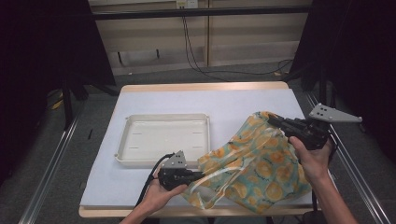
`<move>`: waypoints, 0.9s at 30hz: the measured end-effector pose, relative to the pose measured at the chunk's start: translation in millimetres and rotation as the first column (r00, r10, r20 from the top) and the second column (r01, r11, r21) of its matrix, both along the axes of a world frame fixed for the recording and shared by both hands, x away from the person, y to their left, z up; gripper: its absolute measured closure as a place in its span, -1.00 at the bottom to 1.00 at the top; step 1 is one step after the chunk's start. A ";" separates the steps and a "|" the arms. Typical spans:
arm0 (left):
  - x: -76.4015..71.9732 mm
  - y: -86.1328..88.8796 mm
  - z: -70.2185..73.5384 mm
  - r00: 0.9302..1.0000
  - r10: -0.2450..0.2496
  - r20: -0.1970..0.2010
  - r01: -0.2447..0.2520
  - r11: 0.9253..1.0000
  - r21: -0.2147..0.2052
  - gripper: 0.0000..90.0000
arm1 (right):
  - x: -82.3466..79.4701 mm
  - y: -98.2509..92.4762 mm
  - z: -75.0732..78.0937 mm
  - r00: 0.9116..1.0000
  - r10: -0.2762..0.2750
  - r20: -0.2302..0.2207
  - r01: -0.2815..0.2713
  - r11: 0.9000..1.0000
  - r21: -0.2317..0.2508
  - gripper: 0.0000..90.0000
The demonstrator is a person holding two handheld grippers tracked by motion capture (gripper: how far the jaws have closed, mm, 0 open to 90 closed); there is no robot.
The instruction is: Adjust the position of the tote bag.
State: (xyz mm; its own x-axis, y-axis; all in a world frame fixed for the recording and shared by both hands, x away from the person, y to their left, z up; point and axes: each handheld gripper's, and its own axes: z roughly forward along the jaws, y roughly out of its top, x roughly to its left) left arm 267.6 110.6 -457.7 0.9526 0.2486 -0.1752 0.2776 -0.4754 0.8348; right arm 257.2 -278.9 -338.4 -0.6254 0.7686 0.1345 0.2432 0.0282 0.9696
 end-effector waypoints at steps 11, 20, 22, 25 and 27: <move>-13.2 -4.8 46.3 0.999 -0.009 0.053 0.018 0.985 -0.173 1.00 | -7.9 -23.6 7.2 0.992 -0.123 0.036 0.124 0.991 -0.042 1.00; -20.1 -29.4 40.8 0.996 -0.071 0.061 0.078 0.990 -0.120 1.00 | -13.9 -52.3 -18.3 0.980 -0.192 -0.043 0.189 0.979 -0.072 1.00; -21.0 -36.3 35.5 0.994 -0.088 0.063 0.093 0.992 -0.090 1.00 | -15.0 -57.6 -28.5 0.976 -0.210 -0.065 0.204 0.975 -0.089 0.99; -22.5 -45.8 27.9 0.992 -0.115 0.047 0.118 0.990 -0.075 1.00 | -17.4 -67.0 -45.7 0.967 -0.232 -0.107 0.221 0.969 -0.108 0.99; -24.2 -52.9 22.4 0.991 -0.131 0.035 0.133 0.989 -0.064 1.00 | -17.0 -71.7 -53.4 0.961 -0.248 -0.124 0.234 0.965 -0.118 0.99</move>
